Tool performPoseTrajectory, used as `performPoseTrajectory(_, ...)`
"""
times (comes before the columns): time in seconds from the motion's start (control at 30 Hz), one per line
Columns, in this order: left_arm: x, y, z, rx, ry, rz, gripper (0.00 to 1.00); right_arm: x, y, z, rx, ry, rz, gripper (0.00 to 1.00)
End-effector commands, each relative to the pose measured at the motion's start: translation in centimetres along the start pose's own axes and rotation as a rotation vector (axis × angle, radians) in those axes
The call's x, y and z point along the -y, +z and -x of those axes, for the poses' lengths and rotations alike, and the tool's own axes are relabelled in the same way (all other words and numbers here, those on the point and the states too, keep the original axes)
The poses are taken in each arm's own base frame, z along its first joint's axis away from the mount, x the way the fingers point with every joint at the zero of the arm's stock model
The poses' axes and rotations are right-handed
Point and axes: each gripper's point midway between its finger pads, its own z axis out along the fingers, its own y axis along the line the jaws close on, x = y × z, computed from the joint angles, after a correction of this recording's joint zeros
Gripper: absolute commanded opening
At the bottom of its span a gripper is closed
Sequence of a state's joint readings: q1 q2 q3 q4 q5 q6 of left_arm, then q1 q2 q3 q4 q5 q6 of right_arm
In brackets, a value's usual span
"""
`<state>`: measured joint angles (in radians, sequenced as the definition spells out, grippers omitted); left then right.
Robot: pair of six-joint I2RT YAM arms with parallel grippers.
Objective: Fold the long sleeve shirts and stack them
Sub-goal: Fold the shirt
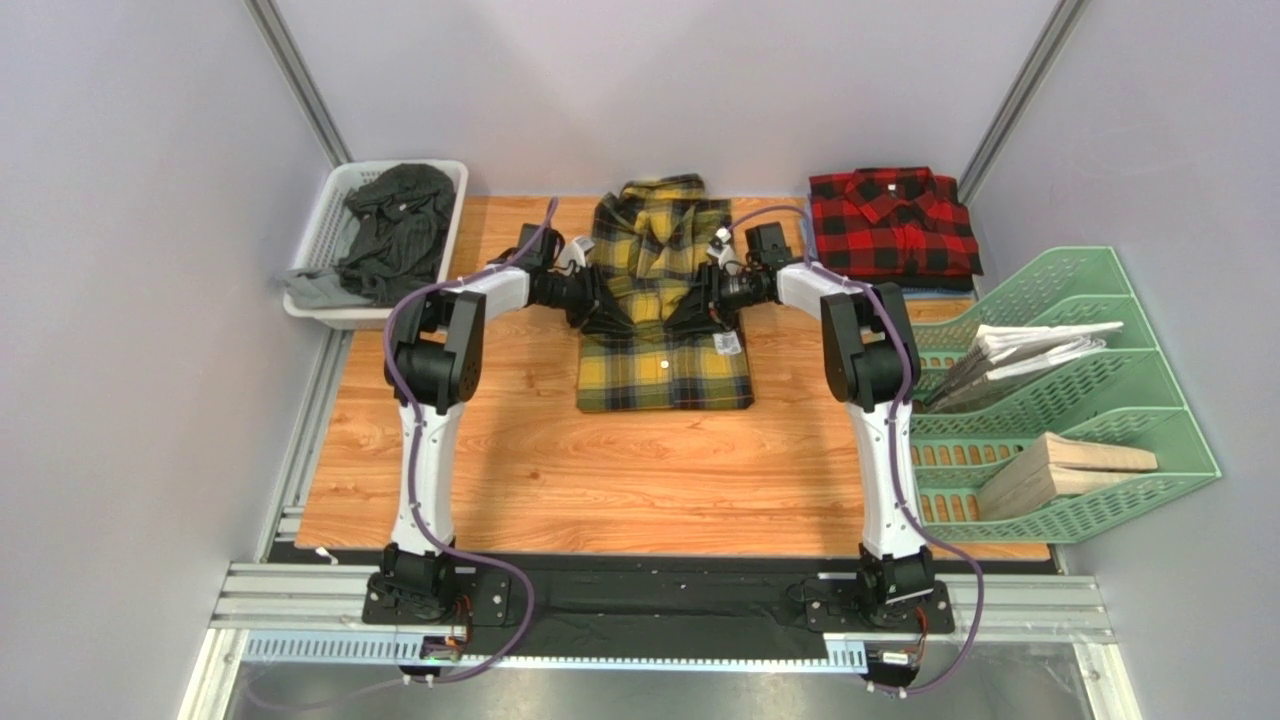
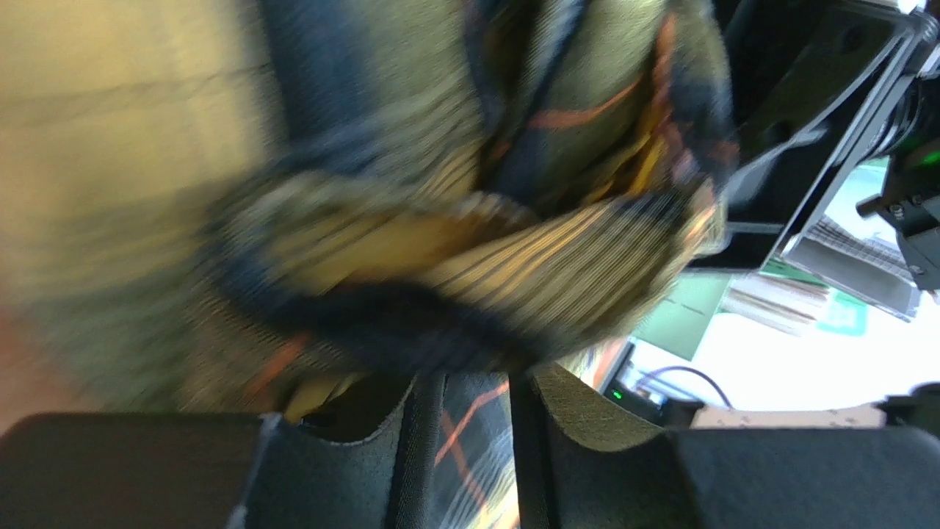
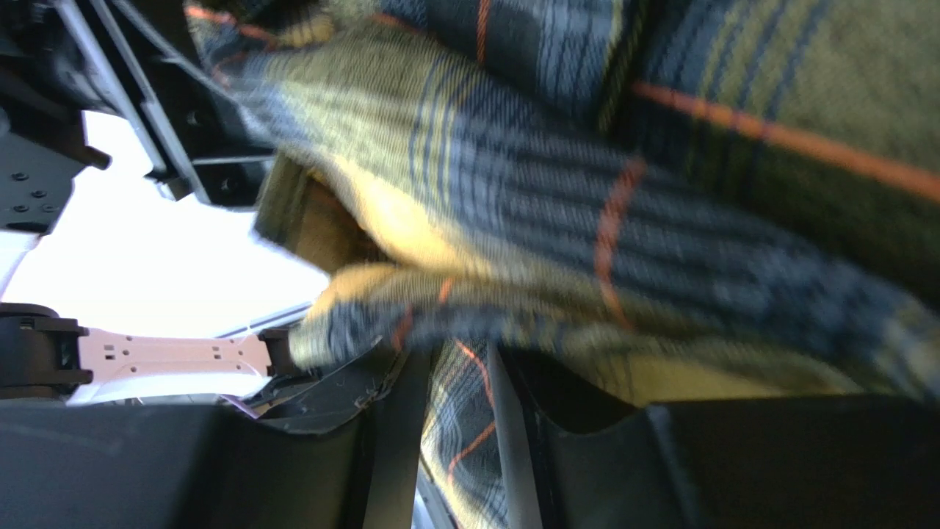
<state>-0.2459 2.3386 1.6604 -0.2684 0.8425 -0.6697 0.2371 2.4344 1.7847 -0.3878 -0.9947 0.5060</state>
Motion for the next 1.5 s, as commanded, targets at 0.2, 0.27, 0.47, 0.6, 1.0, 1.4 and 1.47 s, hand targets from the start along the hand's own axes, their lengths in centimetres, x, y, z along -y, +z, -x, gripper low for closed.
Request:
performPoseTrajectory(0.2,-3.2,-2.4,-9.3,-0.149,-0.109,0.118,0.31,0.9,-0.2,-7.2,-0.083,0.147,-0.073,0.35)
performPoseTrajectory(0.27,-1.8,-3.3,-9.9,-0.130,-0.059,0.077,0.30,0.1,-0.6,-8.3,-0.094,0.136,-0.068,0.38)
performPoseTrajectory(0.47,5.9,-6.3,-9.9,-0.083,0.231,-0.232,0.43,-7.0,-4.2,-8.6,-0.063,-0.081,0.068,0.49)
performPoseTrajectory(0.6,8.1,-6.7,-9.7,-0.097,0.312,-0.263,0.52,-8.0,-5.2,-9.3,-0.085,-0.188,0.088,0.49)
performPoseTrajectory(1.0,-3.2,-3.0,-4.8,-0.155,0.050,0.039,0.45,2.1,-2.8,-3.9,-0.109,-0.030,-0.042,0.42)
performPoseTrajectory(1.4,6.0,-8.7,-4.2,-0.035,0.385,-0.175,0.52,-8.3,-5.9,-6.0,-0.057,-0.135,0.075,0.61)
performPoseTrajectory(1.47,8.1,-10.0,-5.7,-0.044,0.408,-0.225,0.54,-8.6,-7.0,-6.7,-0.049,-0.146,0.070,0.62)
